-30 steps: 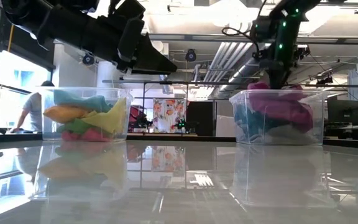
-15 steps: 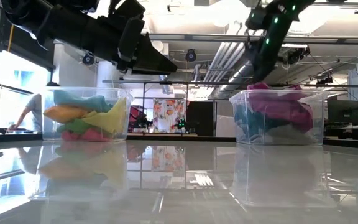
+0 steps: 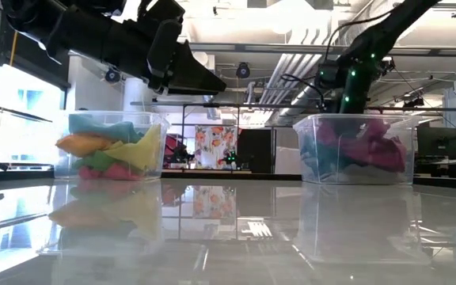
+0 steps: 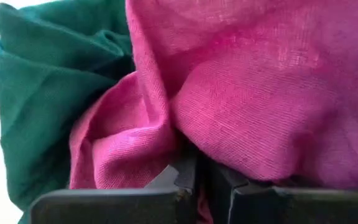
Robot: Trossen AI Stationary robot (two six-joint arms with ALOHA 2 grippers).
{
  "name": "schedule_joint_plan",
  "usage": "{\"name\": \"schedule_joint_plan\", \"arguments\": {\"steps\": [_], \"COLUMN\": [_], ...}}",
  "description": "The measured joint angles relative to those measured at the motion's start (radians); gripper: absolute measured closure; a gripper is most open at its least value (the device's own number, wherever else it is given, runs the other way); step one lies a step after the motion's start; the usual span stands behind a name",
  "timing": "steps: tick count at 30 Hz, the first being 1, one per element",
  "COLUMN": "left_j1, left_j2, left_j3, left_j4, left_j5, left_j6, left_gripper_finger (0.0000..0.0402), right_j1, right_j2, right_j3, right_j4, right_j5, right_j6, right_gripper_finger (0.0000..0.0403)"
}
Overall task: Sort towels by color in basket
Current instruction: Put the dark pink microfiber cloth into the right transparent bin, then return to Home Position
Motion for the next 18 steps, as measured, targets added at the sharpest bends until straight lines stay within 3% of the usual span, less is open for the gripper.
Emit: {"name": "schedule_joint_plan", "arguments": {"steps": [7,14,18], "left_j1": [0.001,0.009,0.065], "left_j2": [0.000,-0.043,-0.146], "left_j3": [0.000,-0.001,-0.001], "left_j4": [0.010,0.085,0.093], "left_j5": [-0.006,-0.020,0.180], "left_j6": [-0.027,-0.088,-0.121], "left_gripper_finger": [0.0222,0.0222,0.0222], "right_j1": [0.009,0.134,0.247], "right_j2": [-0.074,-0.284,-0.438], "right_j3": [0.090,0.085,-0.022], "right_j4": [-0.079,-0.087,-0.011], "right_j5": [-0.004,-0.027,-0.128], "right_j6": [-0.043,-0.082,-0.112], "right_gripper_finger": [0.0353,0.0312,0.0314]}}
